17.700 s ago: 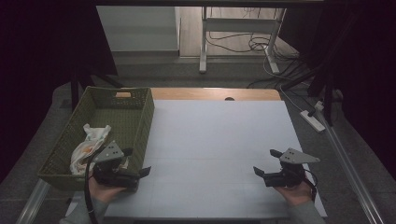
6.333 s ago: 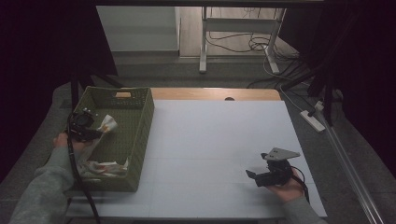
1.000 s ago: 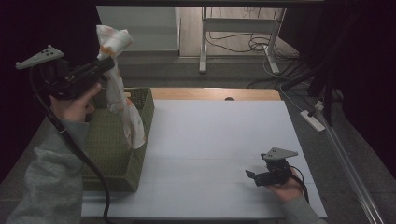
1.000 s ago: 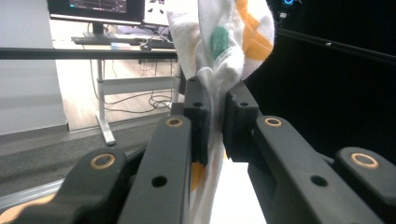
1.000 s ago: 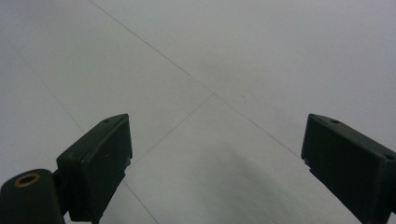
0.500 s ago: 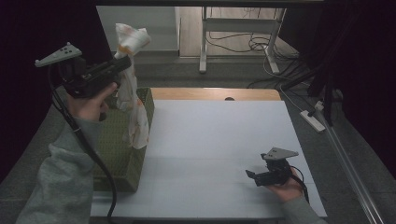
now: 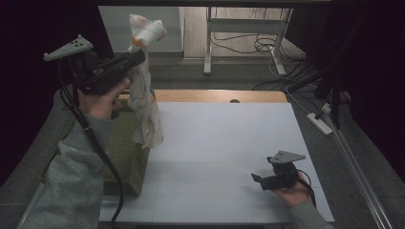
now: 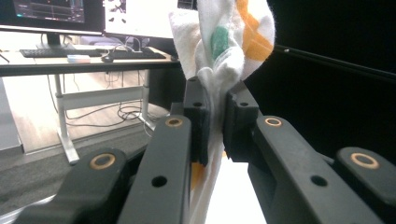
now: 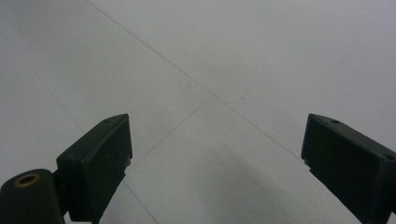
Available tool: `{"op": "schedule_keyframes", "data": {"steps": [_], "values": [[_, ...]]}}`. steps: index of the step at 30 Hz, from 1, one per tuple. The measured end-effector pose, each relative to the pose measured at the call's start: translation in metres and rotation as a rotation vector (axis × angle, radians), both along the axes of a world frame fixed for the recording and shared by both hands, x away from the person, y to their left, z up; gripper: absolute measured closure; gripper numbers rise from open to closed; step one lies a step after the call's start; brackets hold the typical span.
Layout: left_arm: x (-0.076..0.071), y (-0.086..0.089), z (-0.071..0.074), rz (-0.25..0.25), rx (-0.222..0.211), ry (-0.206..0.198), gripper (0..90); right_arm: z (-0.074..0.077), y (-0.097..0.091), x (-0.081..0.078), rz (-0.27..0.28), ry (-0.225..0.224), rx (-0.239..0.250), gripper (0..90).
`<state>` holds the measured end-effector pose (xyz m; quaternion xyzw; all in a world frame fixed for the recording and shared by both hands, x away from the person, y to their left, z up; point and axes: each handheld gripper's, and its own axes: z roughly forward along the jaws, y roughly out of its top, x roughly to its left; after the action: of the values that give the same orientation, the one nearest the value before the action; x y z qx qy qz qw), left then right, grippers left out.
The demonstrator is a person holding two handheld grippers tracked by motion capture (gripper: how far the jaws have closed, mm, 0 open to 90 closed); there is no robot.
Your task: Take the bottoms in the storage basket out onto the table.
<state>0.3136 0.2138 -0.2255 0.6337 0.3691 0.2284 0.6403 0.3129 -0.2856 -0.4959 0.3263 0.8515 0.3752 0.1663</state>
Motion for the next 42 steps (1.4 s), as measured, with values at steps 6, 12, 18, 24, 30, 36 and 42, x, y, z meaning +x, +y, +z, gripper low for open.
{"op": "schedule_keyframes", "data": {"steps": [6, 12, 18, 24, 30, 36, 42], "values": [[0.001, -0.008, 0.001, -0.023, -0.007, 0.0, 81.4, 0.0, 0.0, 0.0, 0.0, -0.001, 0.002, 8.9], [0.003, -0.016, -0.001, -0.05, -0.016, 0.007, 81.4, 0.001, 0.0, 0.0, 0.0, -0.003, 0.004, 8.9], [0.007, -0.023, -0.009, -0.067, -0.013, 0.022, 81.4, 0.001, -0.001, 0.0, 0.0, -0.005, 0.005, 8.9], [0.013, -0.031, -0.023, -0.082, -0.013, 0.051, 81.3, 0.001, -0.001, 0.0, 0.0, -0.003, 0.004, 8.9], [0.016, -0.037, -0.03, -0.095, -0.013, 0.064, 81.4, 0.001, -0.001, 0.0, 0.0, -0.003, 0.004, 8.9], [0.018, -0.043, -0.035, -0.112, -0.014, 0.076, 81.4, 0.001, -0.001, 0.0, 0.001, -0.006, 0.003, 8.9], [0.021, -0.052, -0.041, -0.134, -0.017, 0.089, 81.4, 0.001, -0.001, 0.0, 0.001, -0.007, 0.004, 8.9]]}}
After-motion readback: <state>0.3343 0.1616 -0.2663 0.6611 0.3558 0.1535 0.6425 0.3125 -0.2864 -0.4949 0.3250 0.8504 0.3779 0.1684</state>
